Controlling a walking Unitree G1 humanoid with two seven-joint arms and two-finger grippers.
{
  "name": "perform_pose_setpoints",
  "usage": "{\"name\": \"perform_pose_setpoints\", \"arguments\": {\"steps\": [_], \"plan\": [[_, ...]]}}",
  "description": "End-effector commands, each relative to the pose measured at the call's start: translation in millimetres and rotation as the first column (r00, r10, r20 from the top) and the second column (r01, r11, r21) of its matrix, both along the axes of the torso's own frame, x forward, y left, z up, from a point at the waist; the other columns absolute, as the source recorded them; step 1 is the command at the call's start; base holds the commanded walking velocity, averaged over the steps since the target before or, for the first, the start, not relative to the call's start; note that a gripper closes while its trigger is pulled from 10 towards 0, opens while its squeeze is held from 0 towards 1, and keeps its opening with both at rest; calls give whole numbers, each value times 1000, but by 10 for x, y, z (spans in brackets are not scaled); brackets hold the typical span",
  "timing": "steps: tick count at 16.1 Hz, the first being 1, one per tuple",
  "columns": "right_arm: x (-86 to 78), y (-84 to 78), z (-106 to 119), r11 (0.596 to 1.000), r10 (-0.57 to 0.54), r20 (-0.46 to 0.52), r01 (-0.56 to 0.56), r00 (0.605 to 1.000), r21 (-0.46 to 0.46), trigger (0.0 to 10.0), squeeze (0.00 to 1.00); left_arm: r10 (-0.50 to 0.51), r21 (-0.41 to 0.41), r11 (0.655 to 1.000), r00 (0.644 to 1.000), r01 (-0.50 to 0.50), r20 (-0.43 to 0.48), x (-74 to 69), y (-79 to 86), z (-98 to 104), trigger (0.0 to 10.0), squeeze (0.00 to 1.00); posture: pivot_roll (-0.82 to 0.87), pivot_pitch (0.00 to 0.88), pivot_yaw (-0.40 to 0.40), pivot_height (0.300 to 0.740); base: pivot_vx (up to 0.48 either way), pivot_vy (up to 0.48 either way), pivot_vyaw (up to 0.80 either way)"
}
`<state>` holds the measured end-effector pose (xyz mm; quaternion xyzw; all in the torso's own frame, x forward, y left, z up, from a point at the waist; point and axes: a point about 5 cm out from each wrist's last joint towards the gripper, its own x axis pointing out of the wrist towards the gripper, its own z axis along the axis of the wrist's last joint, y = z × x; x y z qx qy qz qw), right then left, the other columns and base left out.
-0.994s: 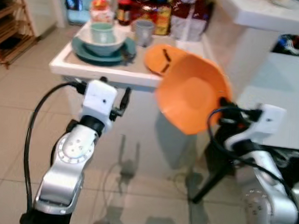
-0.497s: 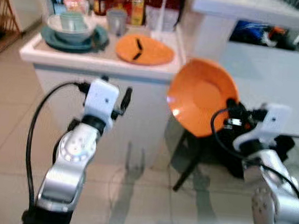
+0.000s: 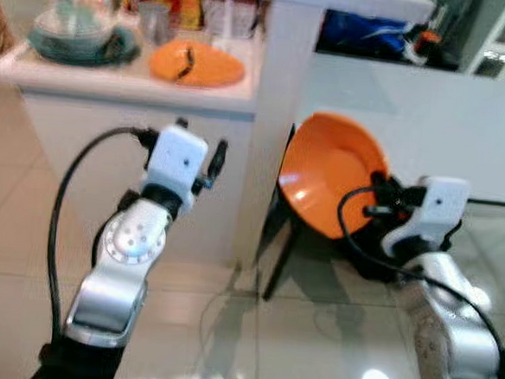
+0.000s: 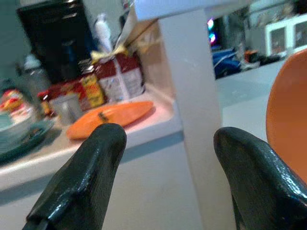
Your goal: Setting the table
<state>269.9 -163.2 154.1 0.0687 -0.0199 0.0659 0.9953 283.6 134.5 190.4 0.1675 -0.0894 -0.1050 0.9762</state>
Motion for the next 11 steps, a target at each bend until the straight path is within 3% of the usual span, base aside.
{"name": "perform_pose_setpoints", "arguments": {"steps": [1, 5, 7, 11], "plan": [[15, 65, 136, 999, 45, 67, -45, 997, -2, 10000, 0, 3, 5, 1000, 1000, -3, 3, 10, 7, 4, 10000, 0, 128, 0, -41, 740, 0, -382, 800], [55, -27, 149, 1000, -25, 78, 25, 997, 1, 10000, 0, 5, 7, 1000, 1000, -5, 9, 34, 7, 21, 10000, 0, 123, 0, -36, 740, 0, -382, 800], [76, -78, 165, 996, -70, 77, 65, 995, 63, 10000, 0, 6, -3, 1000, 1000, -6, 8, 57, 5, 30, 10000, 0, 117, 0, -31, 740, 0, -381, 0], [71, -105, 179, 996, -85, 84, 81, 993, 49, 10000, 0, 0, -21, 1000, 1000, 0, 1, 91, -30, 25, 10000, 0, 107, 0, -21, 740, 0, -382, 0]]}}
